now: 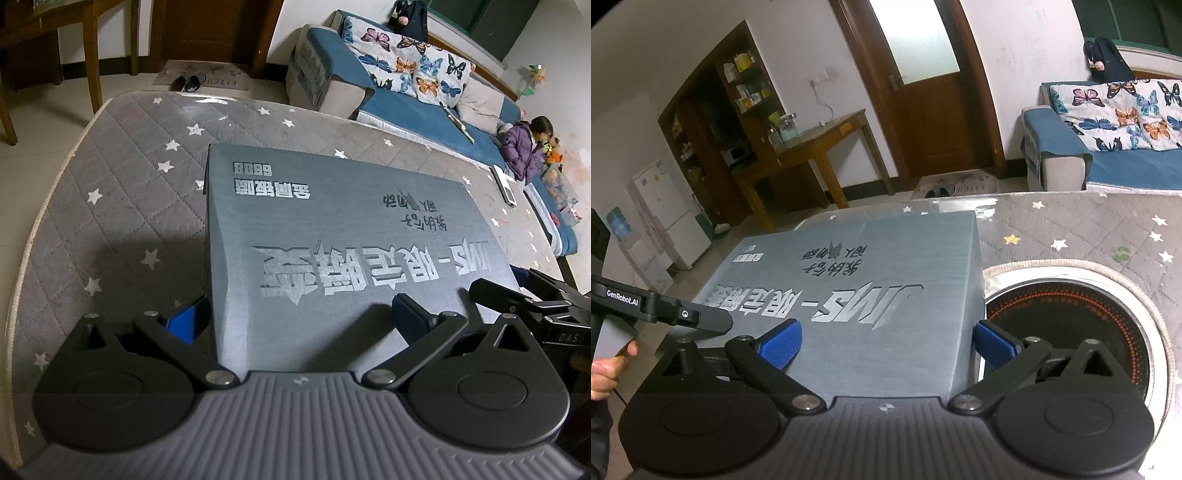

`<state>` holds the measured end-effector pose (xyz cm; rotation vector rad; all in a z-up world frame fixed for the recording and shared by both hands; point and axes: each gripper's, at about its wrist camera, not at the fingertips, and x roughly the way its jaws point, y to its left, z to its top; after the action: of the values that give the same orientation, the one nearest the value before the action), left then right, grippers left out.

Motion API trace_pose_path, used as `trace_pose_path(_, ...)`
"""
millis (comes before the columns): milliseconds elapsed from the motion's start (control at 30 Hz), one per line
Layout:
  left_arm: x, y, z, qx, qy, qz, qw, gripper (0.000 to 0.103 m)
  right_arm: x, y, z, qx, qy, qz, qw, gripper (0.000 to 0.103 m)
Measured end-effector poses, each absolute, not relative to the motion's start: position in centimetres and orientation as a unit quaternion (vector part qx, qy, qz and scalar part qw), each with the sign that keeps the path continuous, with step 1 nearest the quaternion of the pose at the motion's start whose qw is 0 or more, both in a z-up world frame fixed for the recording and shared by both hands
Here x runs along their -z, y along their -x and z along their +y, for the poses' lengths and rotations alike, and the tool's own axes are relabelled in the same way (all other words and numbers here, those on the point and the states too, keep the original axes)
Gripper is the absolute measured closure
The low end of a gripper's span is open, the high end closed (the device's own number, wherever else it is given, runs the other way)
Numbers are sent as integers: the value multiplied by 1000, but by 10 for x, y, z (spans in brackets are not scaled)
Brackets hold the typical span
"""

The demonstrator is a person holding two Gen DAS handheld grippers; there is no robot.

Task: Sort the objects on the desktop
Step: 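Hold the lidded box with both grippers and settle the lid edges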

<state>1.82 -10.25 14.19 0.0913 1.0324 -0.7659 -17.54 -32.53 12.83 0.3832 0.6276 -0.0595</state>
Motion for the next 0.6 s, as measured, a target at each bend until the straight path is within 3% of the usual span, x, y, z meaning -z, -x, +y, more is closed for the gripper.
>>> trace_pose_path(600, -129, -20, -97, 358, -41, 485, 797, 0, -113, 173, -325, 27, -193, 318, 928, 2)
